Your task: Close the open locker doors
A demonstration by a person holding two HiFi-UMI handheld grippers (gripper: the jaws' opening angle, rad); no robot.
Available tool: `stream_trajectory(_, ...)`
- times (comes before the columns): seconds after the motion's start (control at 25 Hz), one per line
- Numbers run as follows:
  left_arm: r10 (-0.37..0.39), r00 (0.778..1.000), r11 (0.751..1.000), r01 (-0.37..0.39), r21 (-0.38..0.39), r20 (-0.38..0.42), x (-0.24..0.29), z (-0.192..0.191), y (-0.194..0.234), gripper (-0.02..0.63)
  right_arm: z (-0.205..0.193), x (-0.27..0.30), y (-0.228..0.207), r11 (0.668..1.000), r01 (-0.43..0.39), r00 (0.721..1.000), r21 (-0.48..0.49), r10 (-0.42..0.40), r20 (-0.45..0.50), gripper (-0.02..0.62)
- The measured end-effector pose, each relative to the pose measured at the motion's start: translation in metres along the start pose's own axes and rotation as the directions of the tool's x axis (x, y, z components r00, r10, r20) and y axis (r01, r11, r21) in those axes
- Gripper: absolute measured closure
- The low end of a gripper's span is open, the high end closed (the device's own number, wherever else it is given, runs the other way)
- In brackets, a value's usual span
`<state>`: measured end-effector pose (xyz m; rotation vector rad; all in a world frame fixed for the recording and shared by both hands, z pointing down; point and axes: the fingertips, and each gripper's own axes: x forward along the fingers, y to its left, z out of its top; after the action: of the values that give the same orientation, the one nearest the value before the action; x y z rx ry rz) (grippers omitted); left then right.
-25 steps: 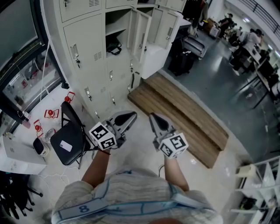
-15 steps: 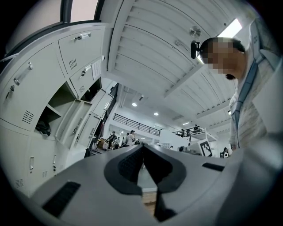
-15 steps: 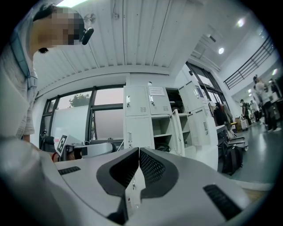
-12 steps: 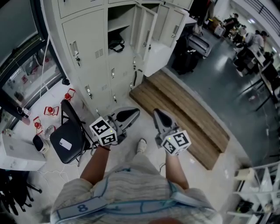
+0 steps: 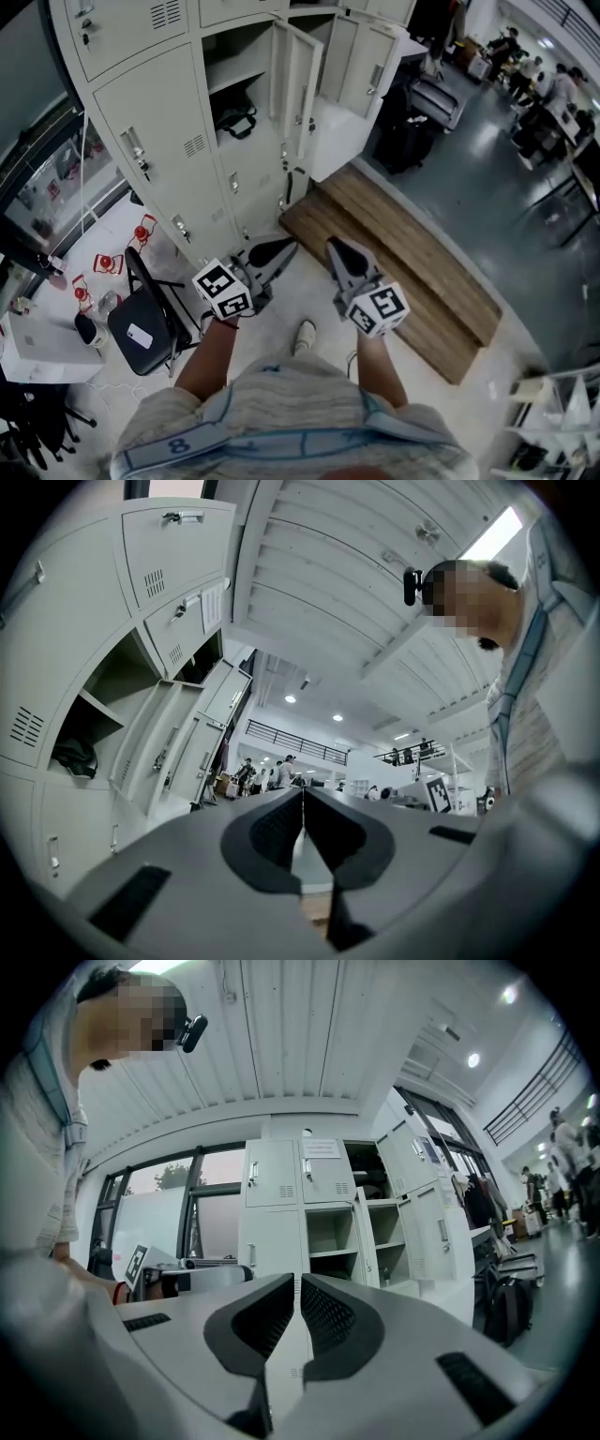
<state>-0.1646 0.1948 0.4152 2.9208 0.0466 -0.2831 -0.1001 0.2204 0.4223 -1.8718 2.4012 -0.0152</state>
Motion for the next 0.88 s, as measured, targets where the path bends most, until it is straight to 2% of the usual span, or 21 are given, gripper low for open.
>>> stream_trajectory(0.16, 0.007, 1.000, 1.000, -0.007, -0.021, -0.001, 0.040, 0.002, 0.031, 0.601, 0.005, 0.021, -0.043, 1.000, -0.010, 1.000, 0.001, 0.010, -0.022, 0.592)
stream_trajectory(0.48, 0.025, 1.000, 1.000, -0.025, -0.005, -0.010, 0.099, 0.005, 0.077, 0.601, 0.011, 0.057, -0.111, 0.999, -0.045, 0.998, -0.002, 0.045, -0.041, 0.592)
stream_trajectory(0.88, 0.061, 0.998, 0.998, -0.062, 0.028, 0.012, 0.144, 0.010, 0.113, 0.601, 0.019, 0.084, -0.161, 0.996, -0.093, 0.994, -0.015, 0.092, -0.051, 0.591)
